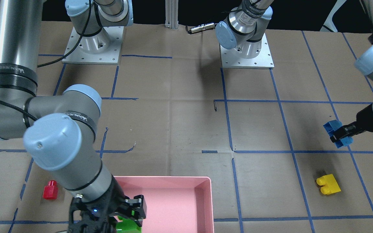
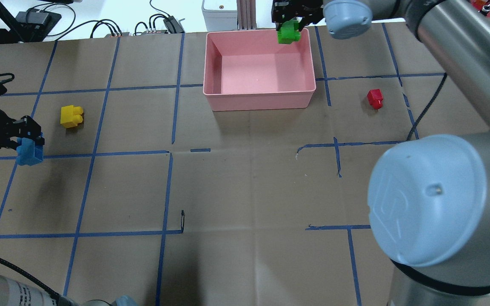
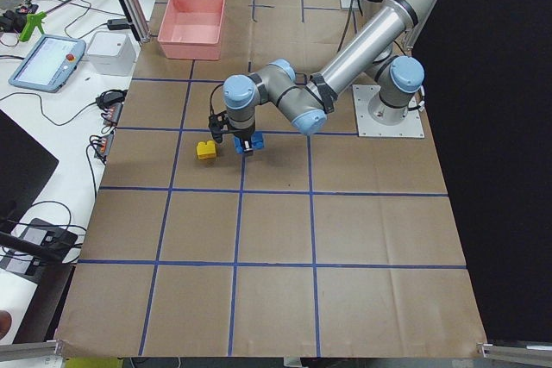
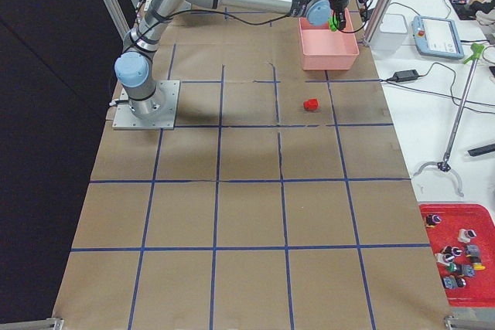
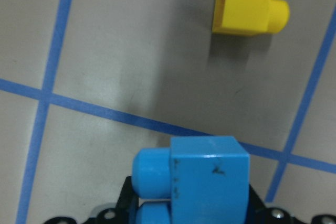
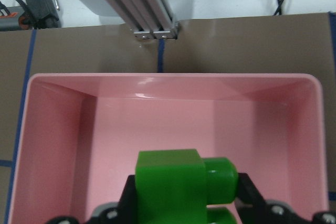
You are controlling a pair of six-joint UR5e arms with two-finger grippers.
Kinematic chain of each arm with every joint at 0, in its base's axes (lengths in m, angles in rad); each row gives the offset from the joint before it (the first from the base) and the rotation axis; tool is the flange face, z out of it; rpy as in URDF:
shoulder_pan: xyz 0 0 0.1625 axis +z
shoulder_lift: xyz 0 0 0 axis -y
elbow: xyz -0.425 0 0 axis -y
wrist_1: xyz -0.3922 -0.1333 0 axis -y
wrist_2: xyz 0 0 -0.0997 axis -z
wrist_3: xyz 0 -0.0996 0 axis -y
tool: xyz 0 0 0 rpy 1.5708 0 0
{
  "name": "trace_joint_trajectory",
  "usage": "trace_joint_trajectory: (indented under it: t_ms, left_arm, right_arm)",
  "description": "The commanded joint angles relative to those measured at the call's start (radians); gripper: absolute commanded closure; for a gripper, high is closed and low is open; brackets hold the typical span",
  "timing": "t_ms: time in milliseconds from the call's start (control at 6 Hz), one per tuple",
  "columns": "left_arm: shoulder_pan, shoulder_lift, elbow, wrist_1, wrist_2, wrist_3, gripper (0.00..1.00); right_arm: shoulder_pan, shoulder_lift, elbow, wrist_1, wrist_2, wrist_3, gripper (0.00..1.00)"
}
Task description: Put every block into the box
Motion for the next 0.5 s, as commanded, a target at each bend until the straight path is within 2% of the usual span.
trace_joint_trajectory:
  t_ms: [0, 167, 333]
  left_arm:
    - [-0.059, -0.02, 0.23, -0.236, -0.003, 0.003, 0.68]
    - [-0.148, -0.044, 0.311, -0.279, -0.003, 0.03, 0.68]
    - [-0.232, -0.069, 0.385, -0.321, -0.009, 0.03, 0.68]
  right_arm:
    - [0.049, 0.074, -0.063, -0.001, 0.026, 0.087, 0.54]
    - [0.049, 0.076, -0.063, 0.001, 0.014, 0.078, 0.01]
    - [0.049, 0.076, -0.062, 0.001, 0.009, 0.078, 0.0]
